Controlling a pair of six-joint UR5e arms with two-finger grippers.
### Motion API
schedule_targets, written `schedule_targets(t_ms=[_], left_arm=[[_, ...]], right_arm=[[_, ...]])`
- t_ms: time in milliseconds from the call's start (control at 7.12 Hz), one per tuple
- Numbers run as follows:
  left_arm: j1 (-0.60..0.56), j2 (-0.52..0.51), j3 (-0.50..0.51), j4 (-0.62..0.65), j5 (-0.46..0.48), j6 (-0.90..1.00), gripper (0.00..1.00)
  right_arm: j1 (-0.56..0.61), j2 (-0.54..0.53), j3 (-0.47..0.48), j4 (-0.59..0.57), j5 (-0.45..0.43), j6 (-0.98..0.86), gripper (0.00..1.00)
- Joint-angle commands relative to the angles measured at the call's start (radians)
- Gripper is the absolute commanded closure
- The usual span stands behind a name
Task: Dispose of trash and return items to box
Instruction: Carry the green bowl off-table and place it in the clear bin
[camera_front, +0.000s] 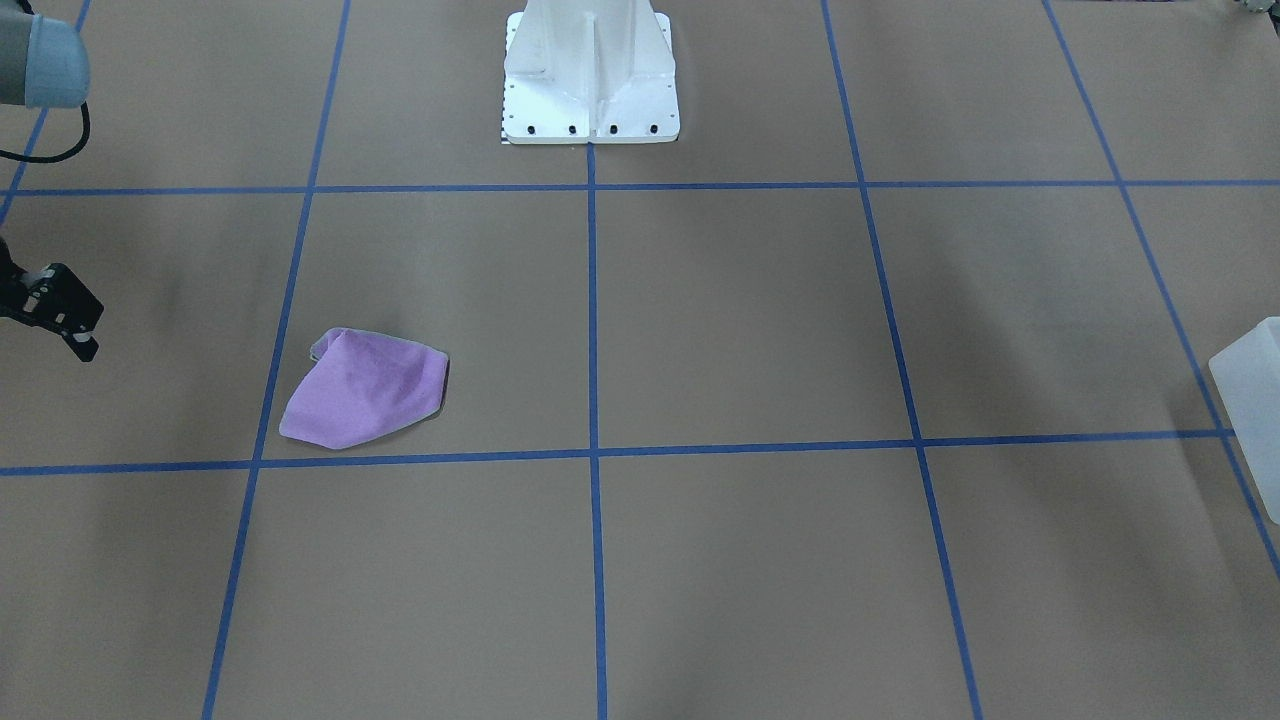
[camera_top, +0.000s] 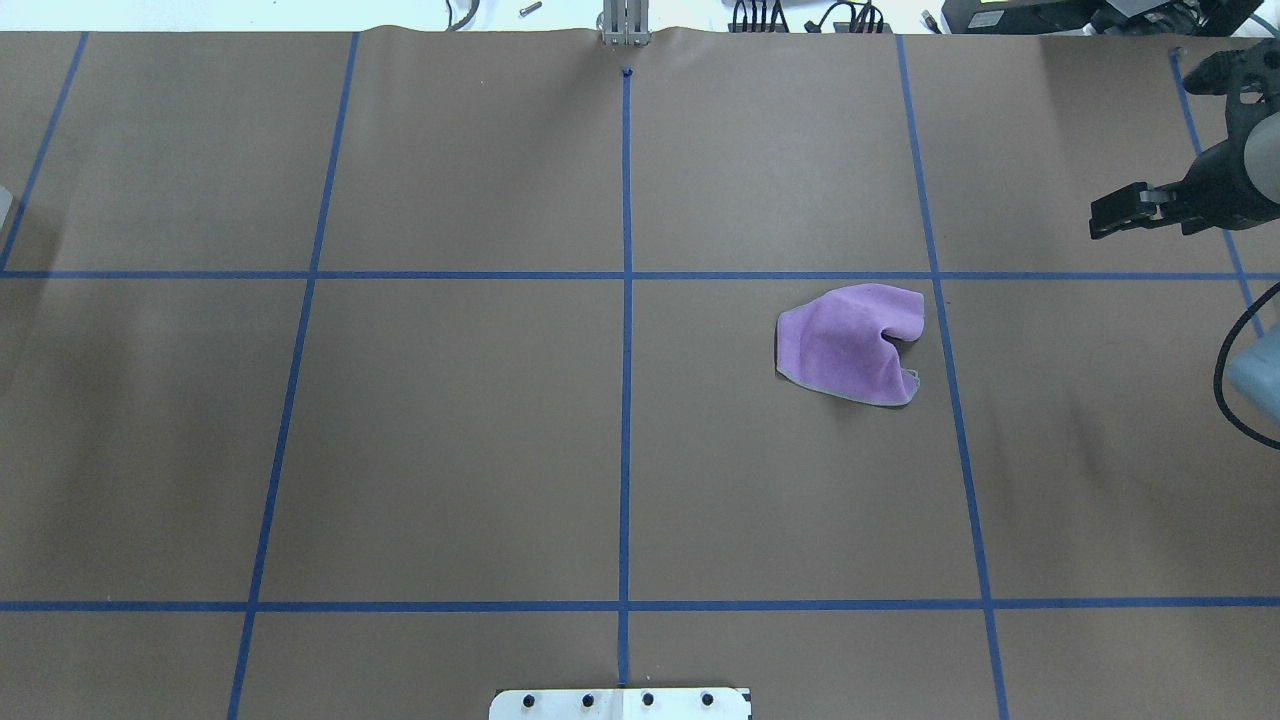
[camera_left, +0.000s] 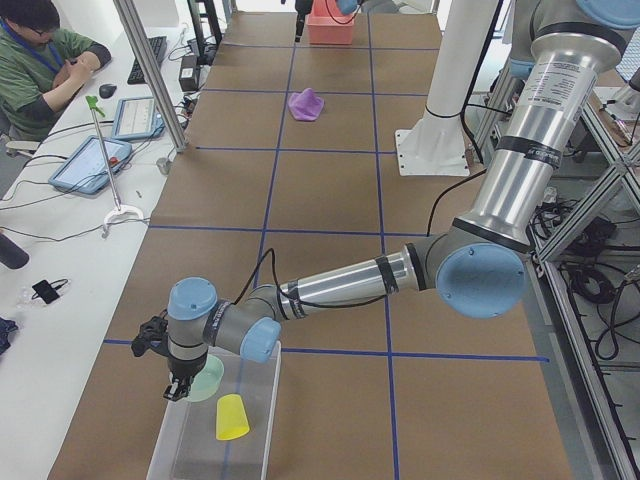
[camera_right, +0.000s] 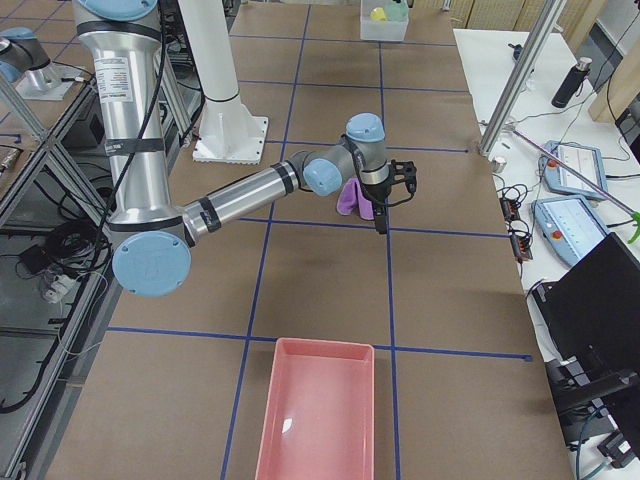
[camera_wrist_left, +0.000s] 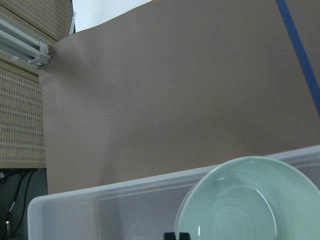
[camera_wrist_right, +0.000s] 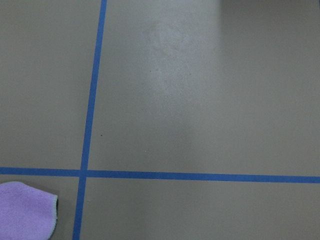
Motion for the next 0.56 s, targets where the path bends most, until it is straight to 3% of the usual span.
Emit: schedule_targets(t_ms=[0, 140, 281, 421], left_arm=[[0.019, 0.026, -0.010, -0.040, 0.001, -0.003, 0.46], [0.021, 0.057, -0.037, -0.068, -0.001, 0.006, 0.17], [0.019, 0.090, -0.110, -0.065, -0.008, 0.010, 0.02], [0.012, 0.113, -0.179, -0.036, -0.075, 0.009, 0.02]], right_arm=[[-0.001, 0.001, 0.000, 0.000, -0.004, 0.000, 0.00], [-0.001, -0.001, 0.000, -0.002, -0.004, 0.000, 0.00], [-0.001, 0.001, 0.000, 0.000, -0.004, 0.000, 0.00], [-0.001, 0.004, 0.002, 0.000, -0.004, 0.000, 0.00]])
